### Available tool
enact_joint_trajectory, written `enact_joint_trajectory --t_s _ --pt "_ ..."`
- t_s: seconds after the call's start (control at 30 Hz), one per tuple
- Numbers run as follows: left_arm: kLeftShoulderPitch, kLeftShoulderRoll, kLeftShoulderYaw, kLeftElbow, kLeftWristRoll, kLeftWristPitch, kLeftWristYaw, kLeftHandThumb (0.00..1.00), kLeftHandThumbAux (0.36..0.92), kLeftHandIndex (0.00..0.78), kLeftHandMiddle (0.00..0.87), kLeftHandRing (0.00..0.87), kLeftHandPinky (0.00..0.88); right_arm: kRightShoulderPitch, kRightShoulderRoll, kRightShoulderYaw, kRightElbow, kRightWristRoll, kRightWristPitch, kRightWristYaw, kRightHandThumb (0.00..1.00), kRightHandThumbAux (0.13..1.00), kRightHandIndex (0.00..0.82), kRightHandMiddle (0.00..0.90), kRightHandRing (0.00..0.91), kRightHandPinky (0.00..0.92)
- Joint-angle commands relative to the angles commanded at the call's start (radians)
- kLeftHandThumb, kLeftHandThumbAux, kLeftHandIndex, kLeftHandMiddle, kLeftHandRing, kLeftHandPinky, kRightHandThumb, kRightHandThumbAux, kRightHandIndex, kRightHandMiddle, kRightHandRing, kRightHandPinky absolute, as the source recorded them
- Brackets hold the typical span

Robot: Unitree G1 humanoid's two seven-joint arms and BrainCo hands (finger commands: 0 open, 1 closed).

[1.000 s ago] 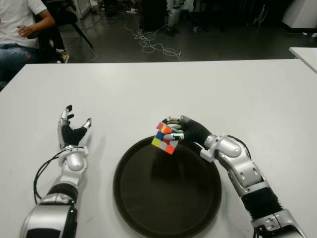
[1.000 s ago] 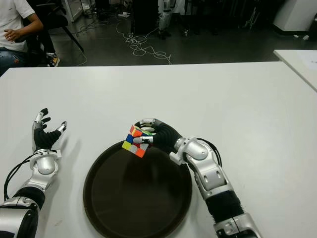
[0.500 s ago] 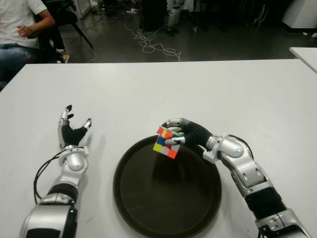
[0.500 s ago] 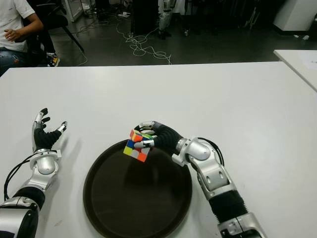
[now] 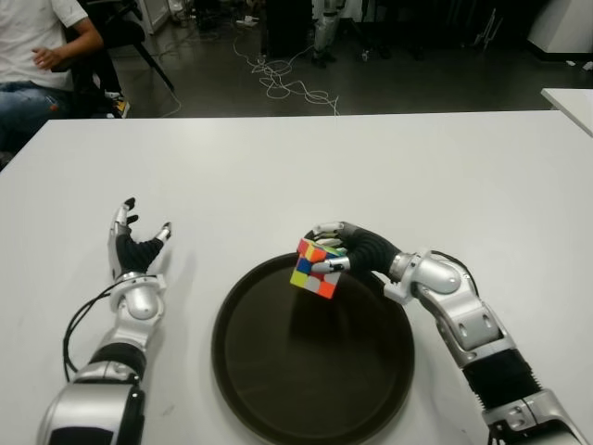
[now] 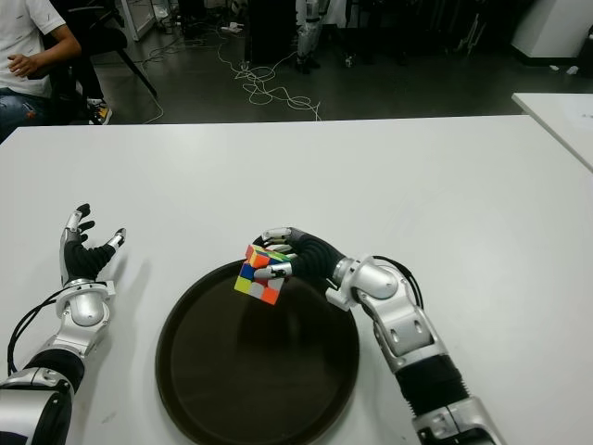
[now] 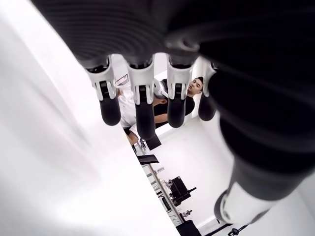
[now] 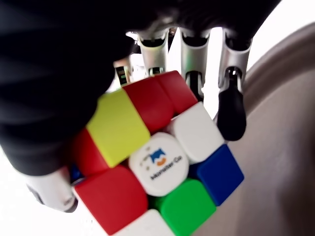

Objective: Pick up the Rubik's Cube and put it in the plate

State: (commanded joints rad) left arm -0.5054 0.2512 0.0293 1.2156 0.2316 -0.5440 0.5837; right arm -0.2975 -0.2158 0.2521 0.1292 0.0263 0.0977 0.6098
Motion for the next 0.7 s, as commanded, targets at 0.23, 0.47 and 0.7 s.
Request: enact_joint_trajectory --t_s 0.23,0.47,0.7 --pt "0.001 -0.001 0.001 -0.003 -0.003 -0.004 -0.002 0.000 0.760 0.150 0.158 0.155 0.134 0.018 -0.014 -0.002 -0.007 0.004 -0.081 0.009 0.690 0.724 0.439 0.816 0.822 0.814" --pt "0.002 0.001 -0.001 -0.005 0.000 -0.002 -0.003 0.000 0.755 0.152 0.158 0.164 0.147 0.030 -0.034 0.003 -0.001 -0.008 -0.178 0.022 0.686 0.724 0.438 0.805 0.819 0.813" --pt "0.002 0.002 -0.002 -0.004 -0.003 -0.005 -0.011 0.000 0.759 0.139 0.152 0.148 0.111 0.032 -0.042 0.007 0.017 -0.025 -0.252 0.021 0.682 0.726 0.437 0.800 0.815 0.806"
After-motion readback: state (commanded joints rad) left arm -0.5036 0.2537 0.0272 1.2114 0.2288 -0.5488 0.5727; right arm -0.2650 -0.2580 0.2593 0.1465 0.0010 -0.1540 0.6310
